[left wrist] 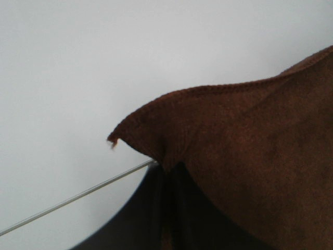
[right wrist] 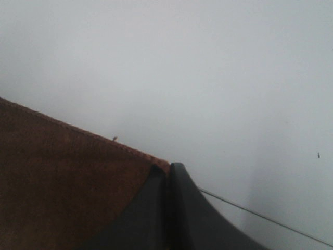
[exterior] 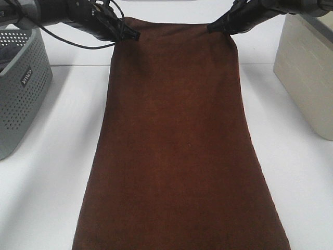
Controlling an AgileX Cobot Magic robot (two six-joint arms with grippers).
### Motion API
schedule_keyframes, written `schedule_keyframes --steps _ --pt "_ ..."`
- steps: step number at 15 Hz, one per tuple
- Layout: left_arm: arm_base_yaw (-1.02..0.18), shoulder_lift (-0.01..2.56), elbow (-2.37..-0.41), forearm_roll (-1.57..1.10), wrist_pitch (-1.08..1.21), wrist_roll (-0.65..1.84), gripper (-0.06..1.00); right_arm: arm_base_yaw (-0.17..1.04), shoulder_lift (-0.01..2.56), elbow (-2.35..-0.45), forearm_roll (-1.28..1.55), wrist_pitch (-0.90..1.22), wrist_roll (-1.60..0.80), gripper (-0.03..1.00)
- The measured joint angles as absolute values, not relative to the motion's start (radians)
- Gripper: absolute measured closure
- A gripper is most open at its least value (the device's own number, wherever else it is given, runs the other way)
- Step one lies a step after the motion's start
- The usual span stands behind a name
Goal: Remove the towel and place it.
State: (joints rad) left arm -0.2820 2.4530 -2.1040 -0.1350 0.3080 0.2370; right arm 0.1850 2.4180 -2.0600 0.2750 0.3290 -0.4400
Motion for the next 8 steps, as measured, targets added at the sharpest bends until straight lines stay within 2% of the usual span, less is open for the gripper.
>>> schedule_keyframes --steps 8 --pt "-0.281 2.533 -2.105 -0.132 0.184 0.237 0.94 0.185 2.502 -2.060 0.283 0.216 -0.440 0.96"
